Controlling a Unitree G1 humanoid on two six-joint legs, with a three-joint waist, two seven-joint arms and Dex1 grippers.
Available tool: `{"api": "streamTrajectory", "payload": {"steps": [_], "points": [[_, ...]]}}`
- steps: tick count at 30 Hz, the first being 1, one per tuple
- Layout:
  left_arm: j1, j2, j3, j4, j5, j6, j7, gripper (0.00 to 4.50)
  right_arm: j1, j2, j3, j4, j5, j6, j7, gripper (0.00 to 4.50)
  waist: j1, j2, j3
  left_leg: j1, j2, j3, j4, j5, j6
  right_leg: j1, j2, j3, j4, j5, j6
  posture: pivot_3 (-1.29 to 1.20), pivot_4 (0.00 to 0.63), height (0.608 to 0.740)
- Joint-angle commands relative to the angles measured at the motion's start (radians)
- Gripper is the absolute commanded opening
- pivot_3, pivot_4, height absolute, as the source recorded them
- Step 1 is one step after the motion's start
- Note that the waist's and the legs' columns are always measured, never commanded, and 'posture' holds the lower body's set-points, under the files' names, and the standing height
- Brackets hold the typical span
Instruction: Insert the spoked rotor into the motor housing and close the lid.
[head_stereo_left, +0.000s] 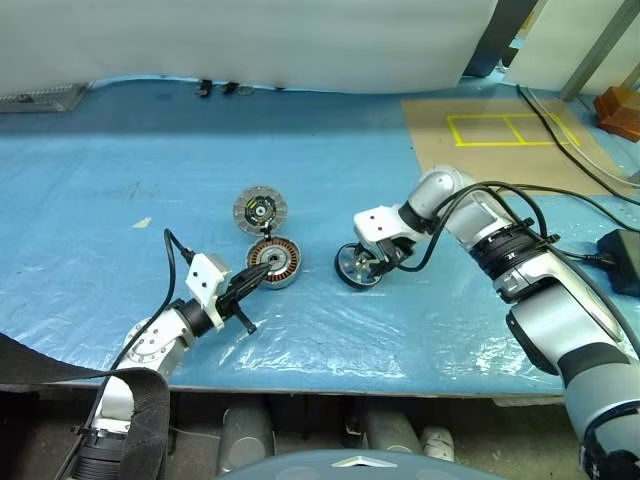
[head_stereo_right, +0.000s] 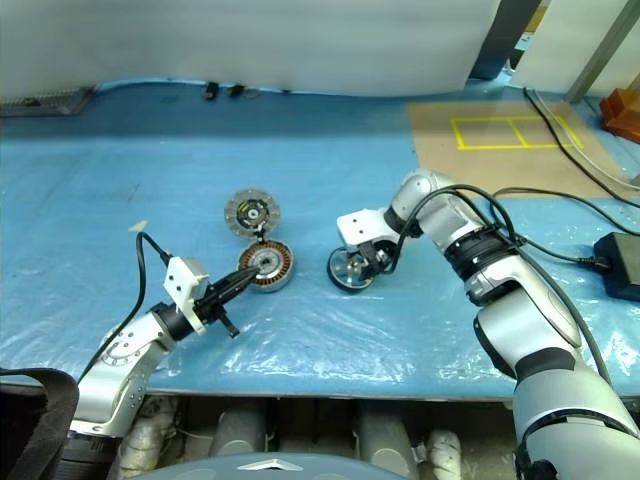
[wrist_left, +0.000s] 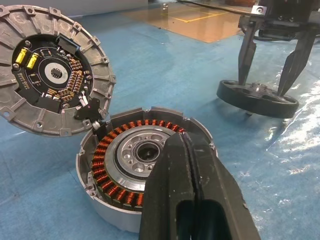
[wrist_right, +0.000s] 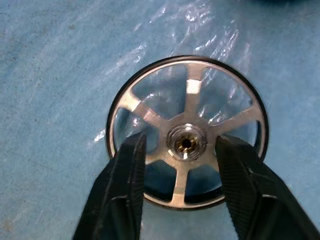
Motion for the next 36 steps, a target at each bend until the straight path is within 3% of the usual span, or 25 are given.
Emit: {"api": "streamTrajectory", "payload": {"steps": [1, 6, 10, 17, 26, 36], "points": [[0.0, 0.009, 0.016, -0.018, -0.004, -0.007, 0.003, 0.0, -0.002, -0.021, 0.003, -0.067, 0.037, 0.036, 0.052, 1.2, 0.001, 0.0, 0.0, 0.0, 0.0, 0.0, 0.0, 0.0, 0.0, 0.0, 0.0, 0.0, 0.0, 0.0, 0.0, 0.0, 0.15, 0.74], [0.003, 0.014, 0.028, -0.027, -0.009, -0.005, 0.004, 0.0, -0.014, -0.016, -0.012, -0.094, 0.049, 0.059, 0.052, 1.2, 0.0, 0.0, 0.0, 0.0, 0.0, 0.0, 0.0, 0.0, 0.0, 0.0, 0.0, 0.0, 0.0, 0.0, 0.0, 0.0, 0.15, 0.74], [0.034, 0.018, 0.052, -0.061, -0.028, -0.009, 0.005, 0.0, -0.056, -0.029, 0.002, -0.179, 0.182, 0.162, 0.052, 1.2, -0.002, 0.0, 0.0, -0.001, 0.0, 0.0, 0.0, 0.0, 0.0, -0.001, 0.0, 0.0, 0.0, 0.0, 0.0, 0.0, 0.15, 0.74], [0.129, 0.055, 0.127, -0.091, -0.04, -0.03, -0.006, 0.0, -0.109, 0.112, -0.085, -0.188, 0.247, 0.303, 0.015, 1.2, -0.001, 0.0, 0.0, -0.001, 0.001, 0.0, 0.0, 0.0, 0.0, -0.003, 0.001, 0.0, 0.001, 0.0, -0.001, 0.0, 0.15, 0.74], [0.133, 0.063, 0.118, -0.103, -0.043, -0.02, -0.018, 0.0, -0.138, 0.333, -0.102, -0.101, 0.196, 0.316, -0.164, 1.2, 0.0, 0.0, 0.0, -0.002, 0.001, 0.0, 0.0, 0.0, 0.0, -0.003, 0.0, 0.0, 0.001, 0.0, -0.001, 0.0, 0.15, 0.74], [0.121, 0.055, 0.088, -0.098, -0.038, -0.019, -0.009, 0.0, -0.125, 0.363, -0.084, -0.037, 0.124, 0.238, -0.206, 1.2, 0.0, 0.0, 0.0, -0.002, 0.001, 0.0, 0.0, 0.0, 0.0, -0.003, 0.0, 0.0, 0.002, 0.0, -0.001, 0.0, 0.15, 0.74]]}}
